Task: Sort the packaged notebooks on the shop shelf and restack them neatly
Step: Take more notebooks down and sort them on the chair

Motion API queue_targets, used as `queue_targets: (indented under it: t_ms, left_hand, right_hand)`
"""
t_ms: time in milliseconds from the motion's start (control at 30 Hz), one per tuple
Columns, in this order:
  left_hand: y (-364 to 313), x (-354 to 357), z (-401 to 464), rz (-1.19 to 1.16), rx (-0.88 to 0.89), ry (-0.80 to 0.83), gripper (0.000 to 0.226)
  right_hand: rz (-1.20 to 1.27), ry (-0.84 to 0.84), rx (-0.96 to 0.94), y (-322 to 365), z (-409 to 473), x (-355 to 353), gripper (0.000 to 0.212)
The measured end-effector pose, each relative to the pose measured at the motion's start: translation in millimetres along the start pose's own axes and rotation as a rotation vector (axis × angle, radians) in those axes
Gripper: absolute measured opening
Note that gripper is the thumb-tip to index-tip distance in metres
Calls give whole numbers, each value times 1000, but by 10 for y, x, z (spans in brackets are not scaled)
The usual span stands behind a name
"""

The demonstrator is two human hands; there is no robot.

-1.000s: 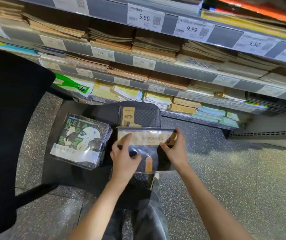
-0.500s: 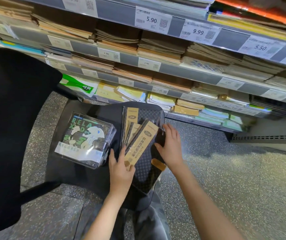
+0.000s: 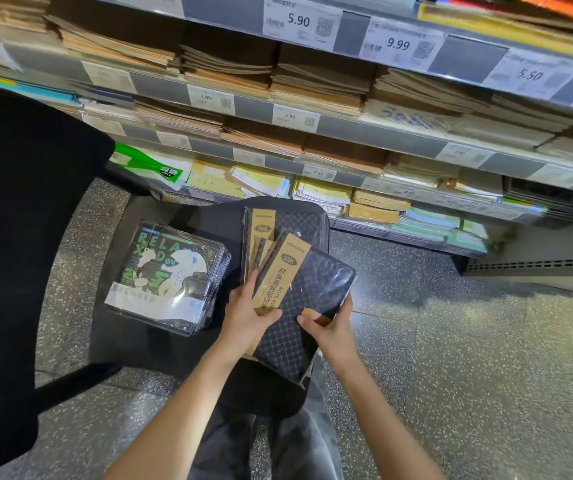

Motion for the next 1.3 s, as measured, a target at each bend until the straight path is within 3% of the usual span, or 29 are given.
queue_targets:
  t_ms: [233,433,600,767,933,1300]
  left_hand:
    - [-131,-101,118,29,-3,-37,92]
    - [-389,-322,393,25,37,-52,92]
    - [-426,-293,414,202,-10,-9,85]
    - [-525,-267,256,377,-39,-41,71]
    - [-817,-348,62,710,-25,-59,60]
    - [-1781,-802,-501,828,127,-19,49]
  right_hand:
    - [-48,-7,-69,249,184,-49,70]
    - [-207,45,-124,679,530,-67,87]
    - [-327,57,-140,736,556,-34,95]
    - [-432,10,-109,787,430,-46,79]
    - [-744,25,11,968,205,-47,70]
    - [-1029,-9,-31,1850,-336,139,46]
Point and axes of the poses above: each hand's wrist, its own z-axis towards the middle knuckle, its own x-axis out of the palm, y = z × x, the point moved 3 cm from there along z, towards the middle knuckle, and after that the axes turned 14 degrees about y, right-handed, at the moved point
